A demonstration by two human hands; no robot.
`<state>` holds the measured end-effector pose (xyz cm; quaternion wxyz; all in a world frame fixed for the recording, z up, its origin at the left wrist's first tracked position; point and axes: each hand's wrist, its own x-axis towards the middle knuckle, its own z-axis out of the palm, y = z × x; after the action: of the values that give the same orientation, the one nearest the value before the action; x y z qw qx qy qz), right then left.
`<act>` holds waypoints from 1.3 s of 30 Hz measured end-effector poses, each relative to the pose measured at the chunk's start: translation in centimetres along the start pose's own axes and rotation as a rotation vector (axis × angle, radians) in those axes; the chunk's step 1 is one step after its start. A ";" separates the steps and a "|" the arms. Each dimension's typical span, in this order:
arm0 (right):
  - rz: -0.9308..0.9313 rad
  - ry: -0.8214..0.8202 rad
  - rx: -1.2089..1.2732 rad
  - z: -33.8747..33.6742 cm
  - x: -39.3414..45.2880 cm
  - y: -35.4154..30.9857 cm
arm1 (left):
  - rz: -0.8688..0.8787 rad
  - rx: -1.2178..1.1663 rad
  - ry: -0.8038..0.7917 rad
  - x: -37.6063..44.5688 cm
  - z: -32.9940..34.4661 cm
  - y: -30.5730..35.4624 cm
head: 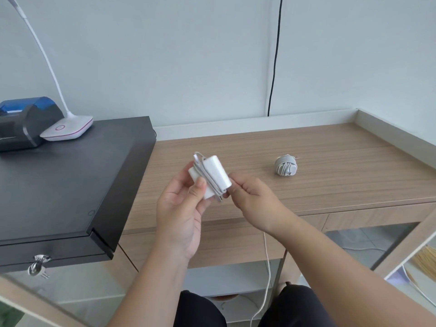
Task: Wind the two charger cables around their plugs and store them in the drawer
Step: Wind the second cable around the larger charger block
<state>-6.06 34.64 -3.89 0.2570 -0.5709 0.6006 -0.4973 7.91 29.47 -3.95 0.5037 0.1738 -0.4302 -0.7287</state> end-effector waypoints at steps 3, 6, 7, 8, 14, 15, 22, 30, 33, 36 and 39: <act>-0.042 -0.006 -0.249 -0.3 -0.6 -0.3 | 0.061 0.088 0.072 0.4 -0.3 0.0; -0.067 -0.055 -0.370 -0.5 -0.8 -1.0 | 0.129 0.149 0.108 0.2 -0.2 -0.4; -0.067 -0.076 -0.405 -0.5 -0.9 -1.1 | 0.149 0.158 0.125 0.2 -0.2 -0.5; -0.063 -0.095 -0.429 -0.5 -0.9 -1.2 | 0.167 0.165 0.143 0.2 -0.3 -0.6; -0.119 -0.090 -0.612 -1.8 -1.1 -1.9 | 0.328 0.599 0.107 0.2 -1.7 -1.2; -0.134 -0.122 -0.661 -2.1 -1.1 -2.2 | 0.340 0.645 0.076 0.2 -1.9 -1.3; -0.281 -0.209 -0.759 -3.9 -0.5 -3.4 | 0.305 0.861 -0.095 0.2 -2.2 -0.2; -0.411 -0.130 -0.466 -5.2 0.2 -4.1 | -0.024 0.720 -0.325 -0.7 -2.9 1.0; -0.375 -0.145 -0.241 -5.2 0.7 -3.2 | -0.065 0.649 -0.373 -0.8 -3.2 1.2; -0.336 -0.126 -0.078 -4.6 0.9 -2.5 | -0.064 0.550 -0.374 -1.0 -3.0 1.1; -0.312 -0.121 0.036 -4.1 0.9 -1.8 | -0.066 0.454 -0.375 -1.0 -2.7 0.9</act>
<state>-9.05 35.32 -0.52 0.2228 -0.6813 0.4791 -0.5066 10.73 29.06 -4.96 0.3398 0.1581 -0.6620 -0.6491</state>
